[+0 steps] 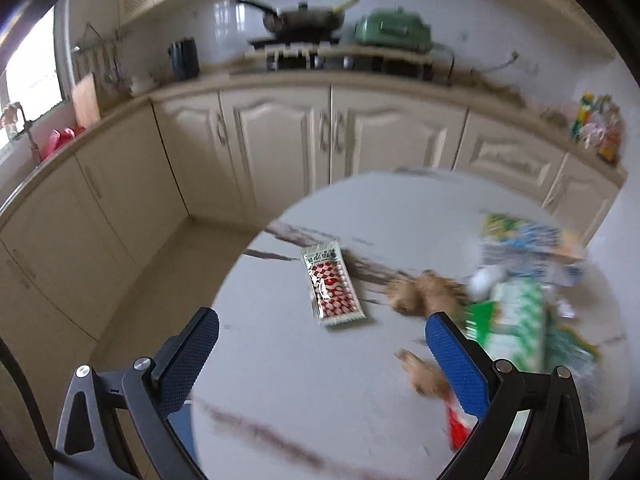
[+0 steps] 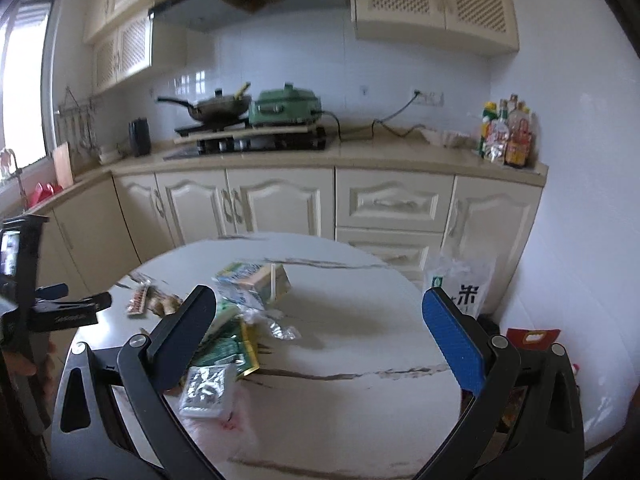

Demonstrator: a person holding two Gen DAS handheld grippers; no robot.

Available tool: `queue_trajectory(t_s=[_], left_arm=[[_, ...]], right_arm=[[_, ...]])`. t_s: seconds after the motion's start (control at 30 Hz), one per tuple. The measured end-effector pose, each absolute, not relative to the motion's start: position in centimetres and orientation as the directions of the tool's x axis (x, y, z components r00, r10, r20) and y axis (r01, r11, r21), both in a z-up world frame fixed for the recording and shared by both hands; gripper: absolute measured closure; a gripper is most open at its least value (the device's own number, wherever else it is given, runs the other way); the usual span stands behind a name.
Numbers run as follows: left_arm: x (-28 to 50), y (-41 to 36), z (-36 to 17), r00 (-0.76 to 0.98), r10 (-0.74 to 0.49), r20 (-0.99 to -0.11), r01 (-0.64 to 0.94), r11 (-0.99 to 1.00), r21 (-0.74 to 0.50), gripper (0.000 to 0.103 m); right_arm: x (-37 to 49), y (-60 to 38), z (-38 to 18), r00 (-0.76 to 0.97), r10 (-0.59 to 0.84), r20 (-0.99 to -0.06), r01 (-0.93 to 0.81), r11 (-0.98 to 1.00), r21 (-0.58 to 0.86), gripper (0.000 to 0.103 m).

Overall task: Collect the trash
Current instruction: 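Grasp the red-white sauce packet with the left gripper while the right grasps the juice carton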

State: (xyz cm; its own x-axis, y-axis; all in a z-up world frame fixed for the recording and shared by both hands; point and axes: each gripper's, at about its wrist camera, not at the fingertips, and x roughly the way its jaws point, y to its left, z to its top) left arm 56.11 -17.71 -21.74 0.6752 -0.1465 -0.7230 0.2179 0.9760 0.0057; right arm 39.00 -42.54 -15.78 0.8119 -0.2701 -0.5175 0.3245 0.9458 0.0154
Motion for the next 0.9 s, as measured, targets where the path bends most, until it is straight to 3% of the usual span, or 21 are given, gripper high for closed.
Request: queue_trajectory(t_s=[0.27, 0.4, 0.47, 0.53, 0.6, 0.67, 0.8, 0.9], left_arm=[[64.7, -19.1, -25.1, 0.613, -0.089, -0.785, 0.176, 0.984, 0.025, 0.003], [66.9, -19.7, -27.2, 0.58, -0.127, -0.805, 0.197, 0.98, -0.012, 0.021], [67.3, -19.9, -27.6, 0.59, -0.136, -0.796, 0.21, 0.978, -0.012, 0.025], [67.4, -19.8, -27.4, 0.6, -0.162, -0.783, 0.237, 0.971, -0.019, 0.045], [67.4, -19.7, -27.3, 0.601, -0.185, -0.778, 0.258, 0.966, -0.03, 0.071], [67.3, -19.3, -27.4, 0.598, -0.195, -0.778, 0.27, 0.962, -0.034, 0.074], [66.8, -18.4, -27.6, 0.592, -0.233, -0.772, 0.297, 0.953, -0.06, 0.09], [65.7, -17.8, -27.4, 0.582, -0.266, -0.769, 0.313, 0.945, -0.09, 0.094]], right_arm=[[44.2, -43.8, -19.0, 0.775, -0.216, -0.594, 0.279, 0.96, 0.015, 0.0], [46.8, -44.2, -20.1, 0.763, -0.163, -0.625, 0.228, 0.973, 0.024, 0.0], [47.9, -44.3, -20.4, 0.751, -0.17, -0.638, 0.226, 0.974, 0.006, 0.0], [48.9, -44.3, -20.8, 0.744, -0.176, -0.644, 0.221, 0.975, -0.011, 0.0], [49.7, -44.4, -20.9, 0.743, -0.158, -0.65, 0.204, 0.979, -0.005, 0.0], [50.9, -44.5, -21.3, 0.74, -0.128, -0.661, 0.172, 0.985, 0.001, 0.0], [53.3, -44.1, -22.4, 0.71, -0.083, -0.699, 0.091, 0.996, -0.026, 0.0], [55.5, -43.3, -23.4, 0.68, -0.032, -0.732, 0.002, 0.999, -0.042, 0.0]])
